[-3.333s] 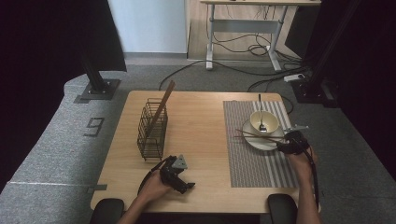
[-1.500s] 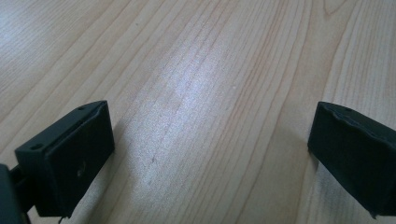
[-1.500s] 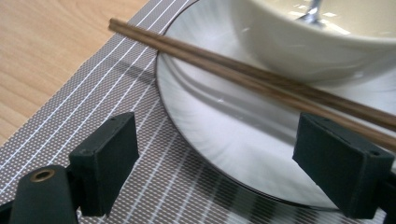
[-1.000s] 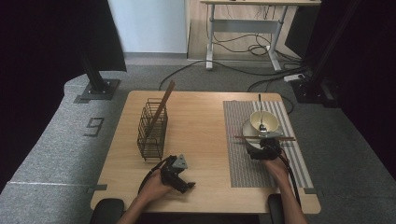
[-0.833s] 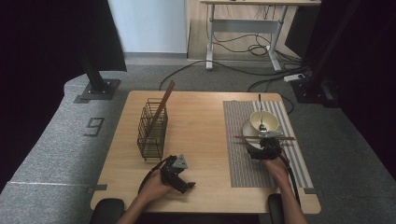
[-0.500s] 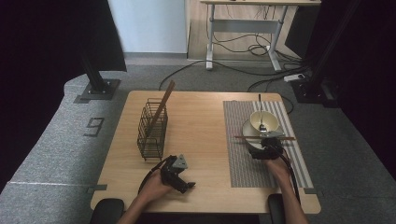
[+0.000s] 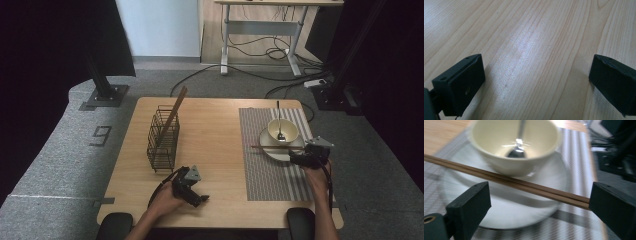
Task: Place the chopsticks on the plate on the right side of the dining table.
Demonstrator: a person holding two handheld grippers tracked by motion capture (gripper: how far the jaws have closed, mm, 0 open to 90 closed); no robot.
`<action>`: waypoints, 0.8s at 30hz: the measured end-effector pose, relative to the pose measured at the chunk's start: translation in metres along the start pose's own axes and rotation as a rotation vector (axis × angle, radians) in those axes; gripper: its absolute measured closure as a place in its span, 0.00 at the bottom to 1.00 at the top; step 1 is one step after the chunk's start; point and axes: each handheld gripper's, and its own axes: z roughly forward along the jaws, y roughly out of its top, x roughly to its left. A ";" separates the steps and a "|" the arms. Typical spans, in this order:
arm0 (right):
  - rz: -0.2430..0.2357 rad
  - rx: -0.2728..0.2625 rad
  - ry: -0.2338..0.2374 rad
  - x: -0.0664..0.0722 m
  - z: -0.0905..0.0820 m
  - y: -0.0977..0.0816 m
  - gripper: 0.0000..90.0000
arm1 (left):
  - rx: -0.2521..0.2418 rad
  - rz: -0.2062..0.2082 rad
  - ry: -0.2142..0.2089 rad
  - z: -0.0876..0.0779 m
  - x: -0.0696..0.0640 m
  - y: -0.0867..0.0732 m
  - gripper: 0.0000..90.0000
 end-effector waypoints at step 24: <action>0.096 -0.004 -0.040 -0.034 0.024 -0.029 0.03 | 0.000 -0.004 0.001 0.000 0.000 0.000 0.00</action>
